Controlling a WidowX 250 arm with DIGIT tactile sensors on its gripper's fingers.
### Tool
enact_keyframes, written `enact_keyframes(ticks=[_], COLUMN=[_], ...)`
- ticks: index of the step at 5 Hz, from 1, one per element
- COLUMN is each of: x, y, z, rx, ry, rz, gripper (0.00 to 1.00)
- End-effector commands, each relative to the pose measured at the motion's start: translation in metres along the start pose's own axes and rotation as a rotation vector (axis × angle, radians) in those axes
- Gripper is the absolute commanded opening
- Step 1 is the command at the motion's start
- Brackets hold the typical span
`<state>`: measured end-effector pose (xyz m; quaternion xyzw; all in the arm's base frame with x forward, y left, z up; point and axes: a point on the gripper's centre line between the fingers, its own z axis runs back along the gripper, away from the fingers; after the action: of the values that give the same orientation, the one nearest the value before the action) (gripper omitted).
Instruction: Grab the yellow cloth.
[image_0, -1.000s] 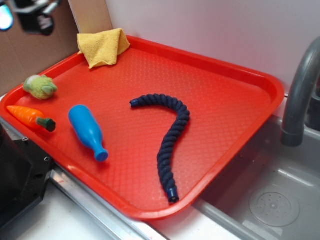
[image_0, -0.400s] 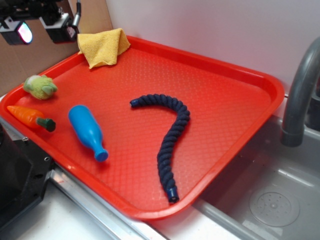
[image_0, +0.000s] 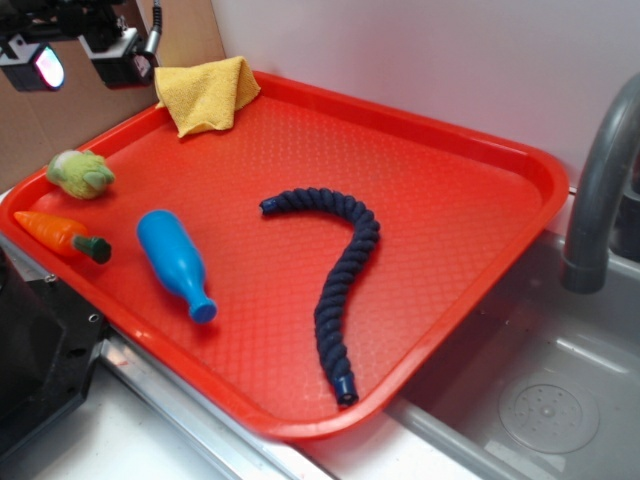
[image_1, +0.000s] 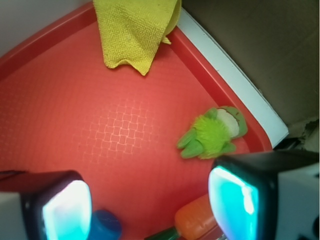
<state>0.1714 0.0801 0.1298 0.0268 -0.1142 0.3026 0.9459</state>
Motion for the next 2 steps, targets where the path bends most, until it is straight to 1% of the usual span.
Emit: enact_keyframes(ticks=[1,2], x=[0.032,0.05], y=[-0.022,-0.027], z=[-0.019,-0.043], rx=[0.012,-0.037], ry=[-0.106,-0.172], rz=[-0.001,-0.046], gripper=[1.0,1.0])
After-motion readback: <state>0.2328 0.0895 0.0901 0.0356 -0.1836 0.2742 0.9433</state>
